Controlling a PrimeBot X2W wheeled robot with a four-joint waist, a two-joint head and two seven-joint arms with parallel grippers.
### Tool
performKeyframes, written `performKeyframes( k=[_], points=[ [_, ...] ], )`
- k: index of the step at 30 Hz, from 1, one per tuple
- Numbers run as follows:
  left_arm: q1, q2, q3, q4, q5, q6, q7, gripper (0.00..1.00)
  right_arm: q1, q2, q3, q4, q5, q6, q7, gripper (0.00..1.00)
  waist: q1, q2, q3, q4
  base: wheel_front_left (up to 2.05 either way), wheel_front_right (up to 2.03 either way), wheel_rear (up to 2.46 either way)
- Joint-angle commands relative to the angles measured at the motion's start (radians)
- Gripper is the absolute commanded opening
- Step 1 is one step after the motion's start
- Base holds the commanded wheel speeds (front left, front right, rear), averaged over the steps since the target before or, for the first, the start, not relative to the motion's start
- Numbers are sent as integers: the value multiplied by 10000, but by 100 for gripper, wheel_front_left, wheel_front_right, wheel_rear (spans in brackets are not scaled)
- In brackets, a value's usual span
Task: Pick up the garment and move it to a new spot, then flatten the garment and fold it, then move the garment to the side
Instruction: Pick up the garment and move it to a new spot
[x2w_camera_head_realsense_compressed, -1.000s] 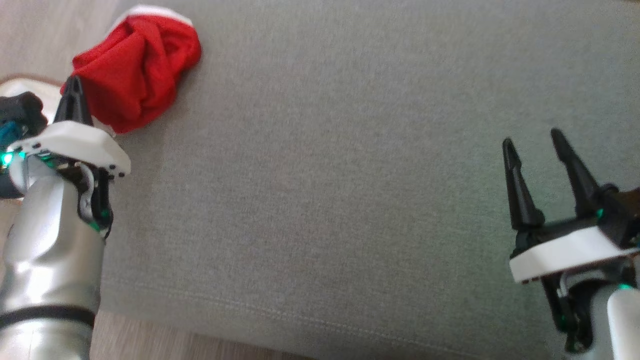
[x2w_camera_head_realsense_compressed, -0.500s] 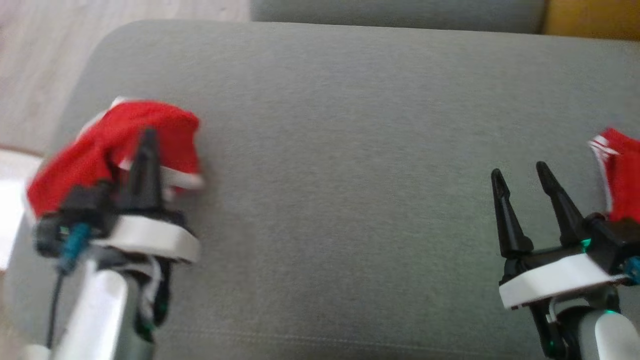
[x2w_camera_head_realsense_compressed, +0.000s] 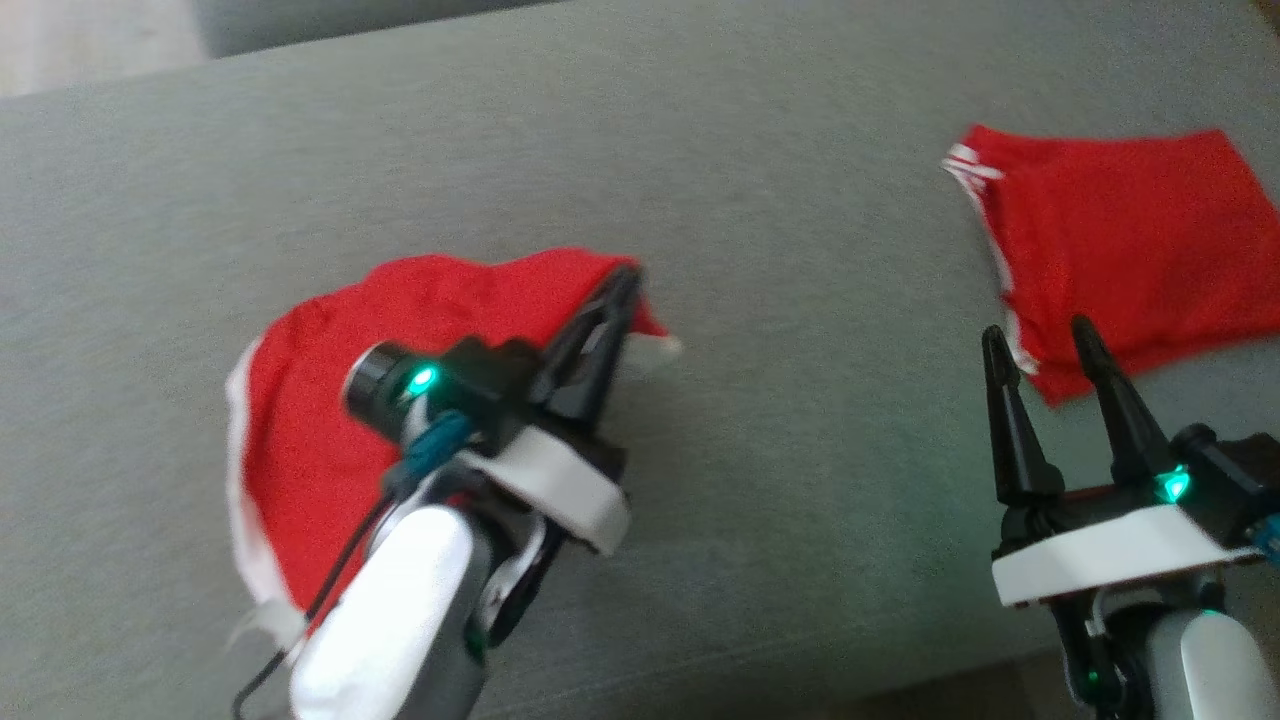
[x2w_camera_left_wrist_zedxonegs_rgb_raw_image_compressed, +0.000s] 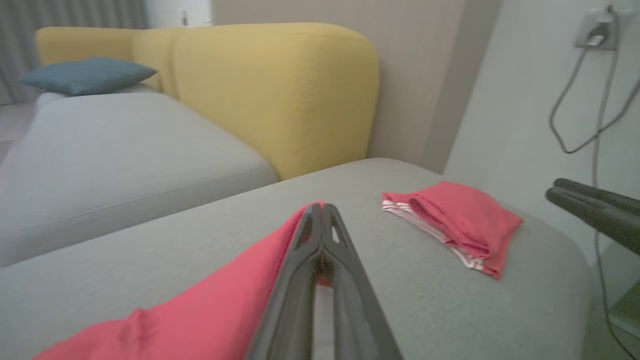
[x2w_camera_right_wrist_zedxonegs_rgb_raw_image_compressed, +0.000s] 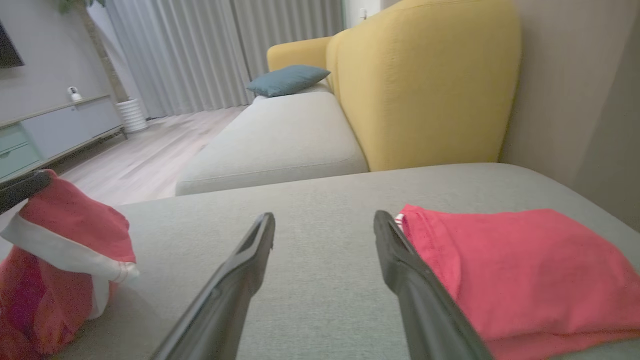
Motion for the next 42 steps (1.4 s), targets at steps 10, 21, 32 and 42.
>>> performKeyframes(
  k=[10, 21, 32, 42],
  points=[
    [-1670, -325, -875, 1085, 42, -427, 540, 0, -643, -38, 491, 192, 572, 35, -711, 100, 0, -1, 1358, -2236, 0, 0, 0],
    [-1744, -207, -1440, 1821, 36, -783, 469, 100, -830, -38, 474, 644, 391, 35, -946, 100, 0, -1, 1223, -1641, 0, 0, 0],
    [-724, 332, -356, 822, -15, 403, -1619, 100, -645, -38, 345, 538, -177, 35, -418, 100, 0, -1, 101, 171, 0, 0, 0],
    [387, 1321, 1751, 655, -481, 1512, -2129, 100, -351, -38, 131, 403, -401, 35, -17, 100, 0, -1, -423, 1481, 0, 0, 0]
  ],
)
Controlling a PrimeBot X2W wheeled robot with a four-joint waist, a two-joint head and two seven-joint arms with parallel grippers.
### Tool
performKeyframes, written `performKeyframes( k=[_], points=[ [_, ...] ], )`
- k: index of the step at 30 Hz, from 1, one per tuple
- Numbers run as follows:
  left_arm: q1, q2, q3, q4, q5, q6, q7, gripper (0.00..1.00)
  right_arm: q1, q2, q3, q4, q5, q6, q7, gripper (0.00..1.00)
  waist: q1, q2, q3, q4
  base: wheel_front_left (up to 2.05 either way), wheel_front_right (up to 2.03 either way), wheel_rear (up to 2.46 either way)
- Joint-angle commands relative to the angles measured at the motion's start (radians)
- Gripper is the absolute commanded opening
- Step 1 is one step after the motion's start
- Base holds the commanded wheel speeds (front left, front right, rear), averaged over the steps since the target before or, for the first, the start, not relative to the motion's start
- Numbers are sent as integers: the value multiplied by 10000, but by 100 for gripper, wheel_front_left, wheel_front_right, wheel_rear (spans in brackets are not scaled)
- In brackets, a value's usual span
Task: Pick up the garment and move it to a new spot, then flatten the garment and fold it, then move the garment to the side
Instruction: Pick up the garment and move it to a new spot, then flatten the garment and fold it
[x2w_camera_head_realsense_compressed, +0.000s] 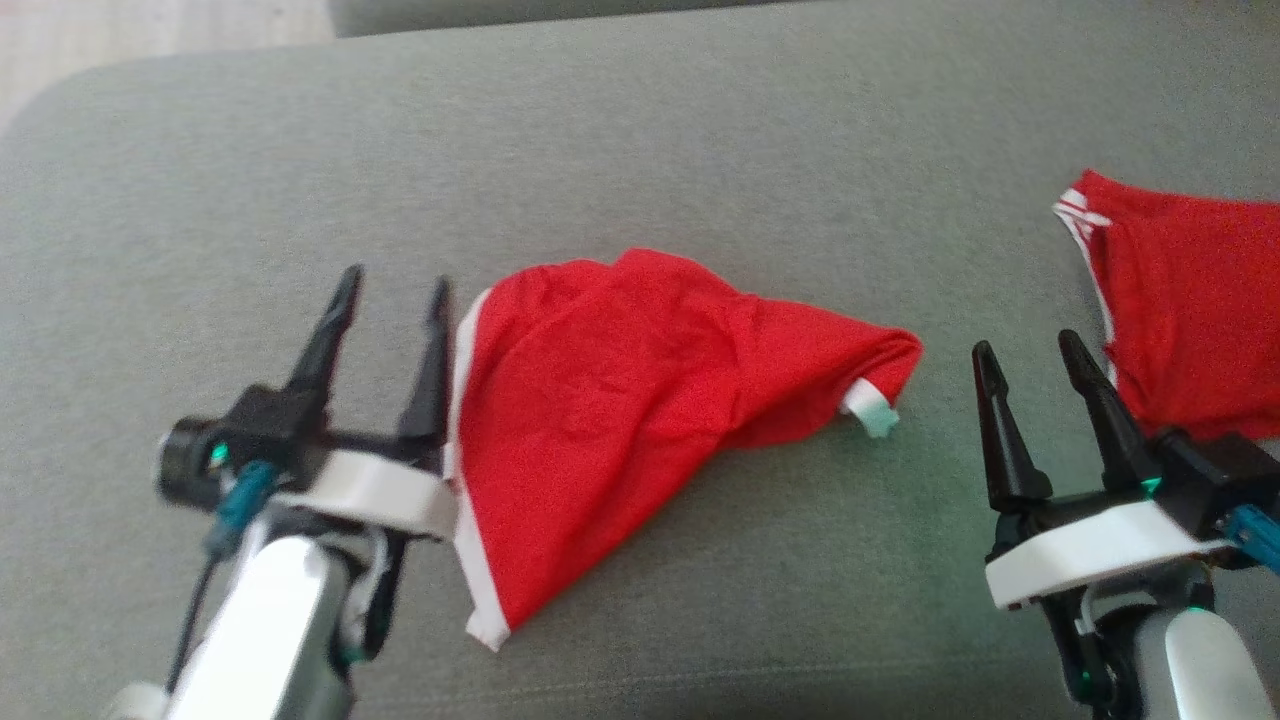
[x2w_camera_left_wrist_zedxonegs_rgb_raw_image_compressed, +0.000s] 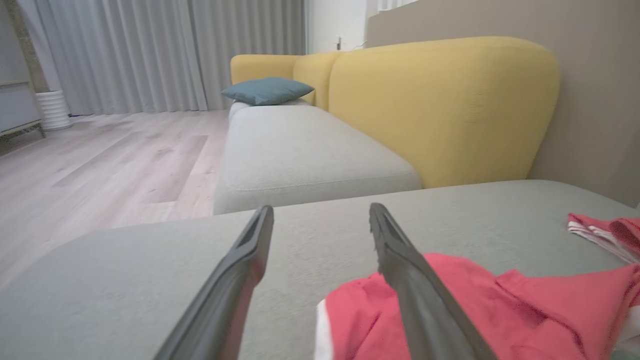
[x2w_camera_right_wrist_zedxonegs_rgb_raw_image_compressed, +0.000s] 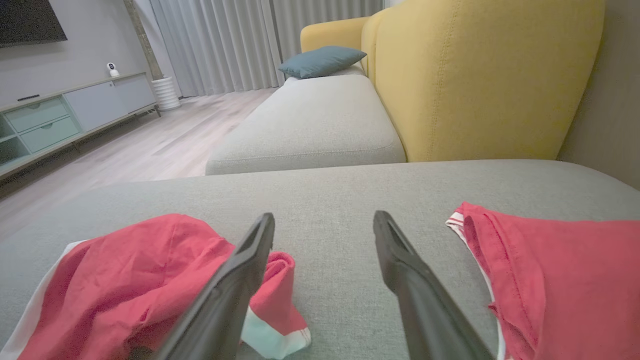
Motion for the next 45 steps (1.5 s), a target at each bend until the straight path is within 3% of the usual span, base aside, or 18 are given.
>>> performKeyframes(
  k=[1, 10, 23, 45],
  points=[
    [-8, 351, 641, -366, -82, 111, -99, 100, -105, -51, 176, -382, -87, 35, 54, 100, 0, -1, -307, 409, 0, 0, 0],
    [1081, 828, 1450, -406, -446, -91, -126, 100, 261, -51, 115, -259, -80, 35, 193, 100, 0, -1, -855, 674, 0, 0, 0],
    [2232, 976, 1285, -711, -407, -194, -128, 100, 977, -51, 211, -417, 42, 35, 446, 100, 0, -1, -1480, 466, 0, 0, 0],
    [2235, 1104, 1133, -1018, -276, -17, -125, 100, 1014, -51, 218, -418, 137, 35, 500, 100, 0, -1, -1440, 538, 0, 0, 0]
  ],
)
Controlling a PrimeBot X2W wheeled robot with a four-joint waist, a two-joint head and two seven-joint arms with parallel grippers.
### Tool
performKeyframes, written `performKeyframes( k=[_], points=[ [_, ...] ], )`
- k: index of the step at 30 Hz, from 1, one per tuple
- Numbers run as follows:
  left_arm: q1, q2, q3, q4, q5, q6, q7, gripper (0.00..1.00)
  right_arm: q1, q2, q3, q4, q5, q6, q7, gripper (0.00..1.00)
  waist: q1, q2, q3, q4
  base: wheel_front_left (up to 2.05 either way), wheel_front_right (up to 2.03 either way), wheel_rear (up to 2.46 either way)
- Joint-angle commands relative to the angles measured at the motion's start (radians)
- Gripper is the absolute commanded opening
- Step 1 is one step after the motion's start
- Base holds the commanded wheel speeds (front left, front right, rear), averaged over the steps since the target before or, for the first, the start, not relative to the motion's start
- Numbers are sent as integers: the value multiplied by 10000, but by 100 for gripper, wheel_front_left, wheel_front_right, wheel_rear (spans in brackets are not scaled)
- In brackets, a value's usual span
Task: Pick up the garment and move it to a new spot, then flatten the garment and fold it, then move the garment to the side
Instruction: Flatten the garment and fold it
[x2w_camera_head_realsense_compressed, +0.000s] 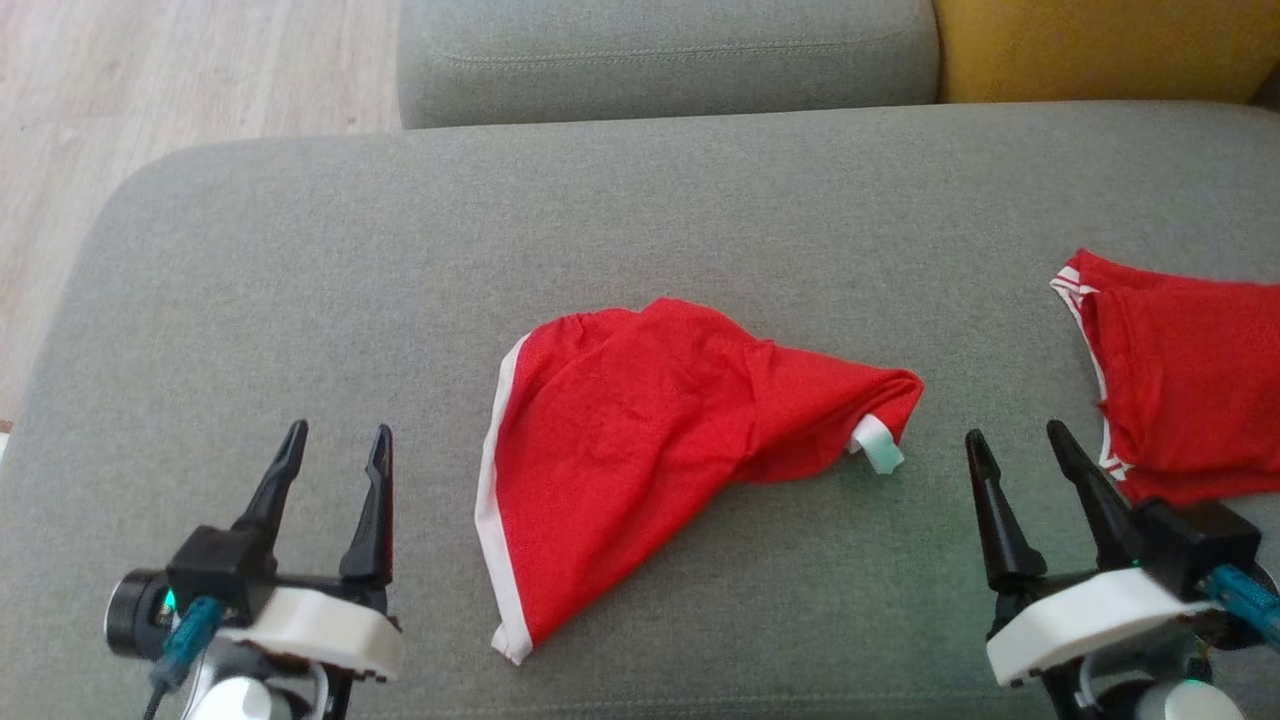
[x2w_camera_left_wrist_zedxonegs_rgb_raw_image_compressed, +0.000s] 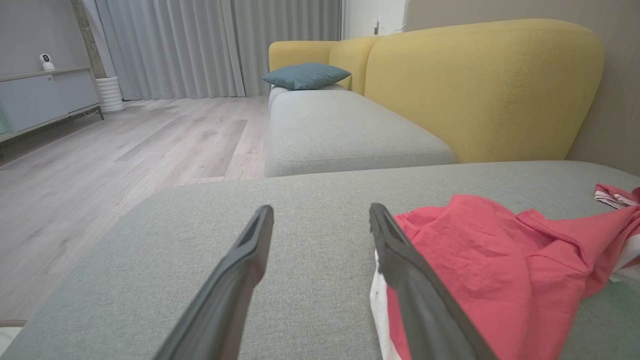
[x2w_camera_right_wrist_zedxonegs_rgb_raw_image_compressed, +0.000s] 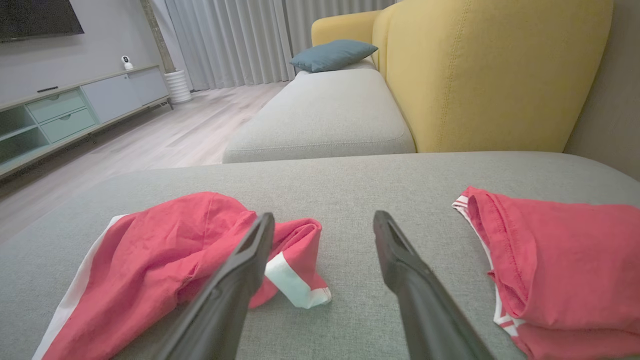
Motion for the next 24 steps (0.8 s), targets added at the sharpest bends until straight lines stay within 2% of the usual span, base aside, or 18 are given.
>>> performKeyframes(
  k=[1, 7, 12, 17, 23, 24],
  points=[
    [-473, 261, 302, -379, 90, 68, -120, 100, -243, -53, 270, -332, 118, 35, 27, 100, 0, -1, 37, 36, 0, 0, 0],
    [-729, 257, 255, -447, 157, 73, -121, 100, -395, -54, 936, 107, 334, 35, 450, 100, 0, -1, 346, 185, 0, 0, 0],
    [-1130, 203, 184, -475, 221, 8, -122, 100, -892, -117, 2103, 1073, 696, 35, 819, 100, 0, -1, 783, 443, 0, 0, 0],
    [-1523, 65, 139, -470, 328, -30, -122, 100, -1777, -102, 3289, 2216, 1349, 35, 713, 100, 0, -1, 1239, 753, 0, 0, 0],
    [-1819, -154, 109, -436, 446, -151, -123, 100, -2941, -68, 4118, 3511, 2059, 35, 358, 100, 0, -1, 1585, 1068, 0, 0, 0],
    [-1840, -186, 114, -427, 465, -167, -123, 100, -3082, -66, 4239, 3655, 2196, 35, 318, 89, 0, -1, 1608, 1099, 0, 0, 0]
  ],
)
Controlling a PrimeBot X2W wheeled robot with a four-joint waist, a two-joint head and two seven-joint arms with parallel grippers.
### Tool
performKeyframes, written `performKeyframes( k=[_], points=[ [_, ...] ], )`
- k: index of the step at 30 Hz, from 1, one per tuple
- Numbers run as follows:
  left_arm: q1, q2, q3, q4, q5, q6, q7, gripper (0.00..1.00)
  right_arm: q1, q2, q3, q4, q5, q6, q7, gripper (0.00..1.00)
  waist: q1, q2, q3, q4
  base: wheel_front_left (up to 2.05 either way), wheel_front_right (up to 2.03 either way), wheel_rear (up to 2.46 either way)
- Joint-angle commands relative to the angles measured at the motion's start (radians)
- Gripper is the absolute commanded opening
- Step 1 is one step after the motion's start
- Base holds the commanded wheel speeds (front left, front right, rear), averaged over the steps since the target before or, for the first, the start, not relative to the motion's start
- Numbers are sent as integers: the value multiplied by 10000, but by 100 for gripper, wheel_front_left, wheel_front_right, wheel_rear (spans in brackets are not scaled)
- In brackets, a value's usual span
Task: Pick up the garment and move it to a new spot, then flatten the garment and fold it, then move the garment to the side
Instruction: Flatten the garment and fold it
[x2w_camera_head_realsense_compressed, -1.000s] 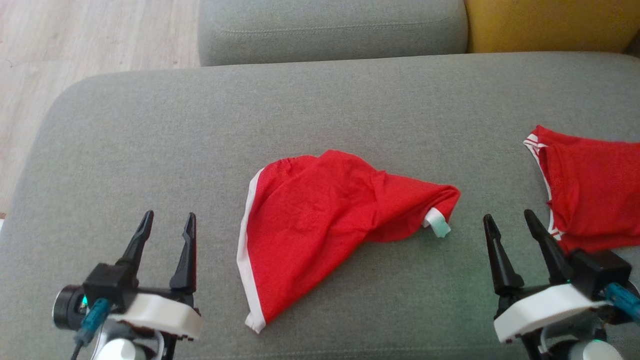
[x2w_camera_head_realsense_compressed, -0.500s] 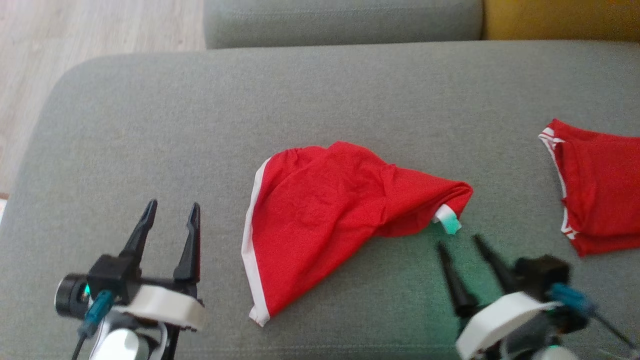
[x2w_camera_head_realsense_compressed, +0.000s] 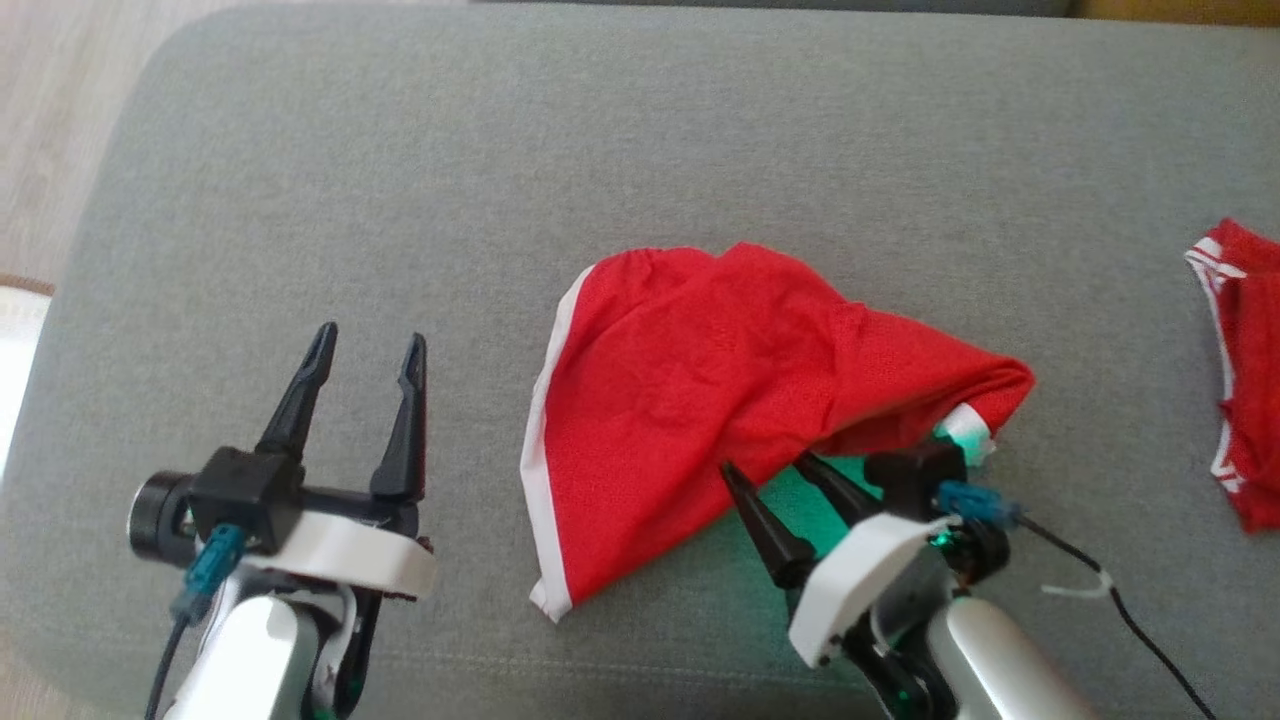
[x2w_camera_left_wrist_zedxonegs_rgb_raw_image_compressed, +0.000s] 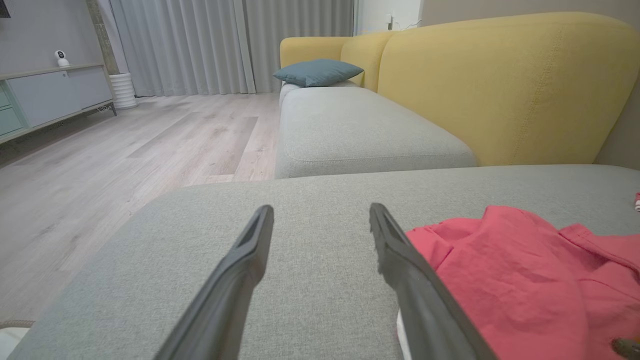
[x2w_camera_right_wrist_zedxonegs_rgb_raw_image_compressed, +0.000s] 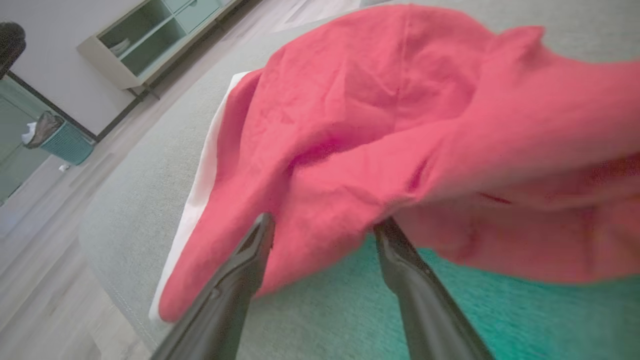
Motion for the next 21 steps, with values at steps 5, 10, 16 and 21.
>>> performKeyframes(
  k=[5, 10, 16, 21],
  points=[
    [-528, 1, 470, -251, 204, -70, -121, 100, -668, -63, 340, -100, 307, 35, -393, 0, 0, 0, 132, 112, 0, 0, 0],
    [-552, -78, 549, -248, 300, -133, -121, 100, -541, -558, -293, -789, 222, 35, -417, 0, 0, 0, 163, 45, 0, 0, 0],
    [-598, -176, 602, -241, 392, -221, -122, 100, -332, -1246, -1441, -1949, 61, 35, 246, 0, 0, 0, 199, -74, 0, 0, 0],
    [-677, -280, 626, -229, 445, -315, -122, 100, -726, -1739, -2329, -2364, 83, 35, 854, 0, 0, 0, 338, -94, 0, 0, 0]
  ],
)
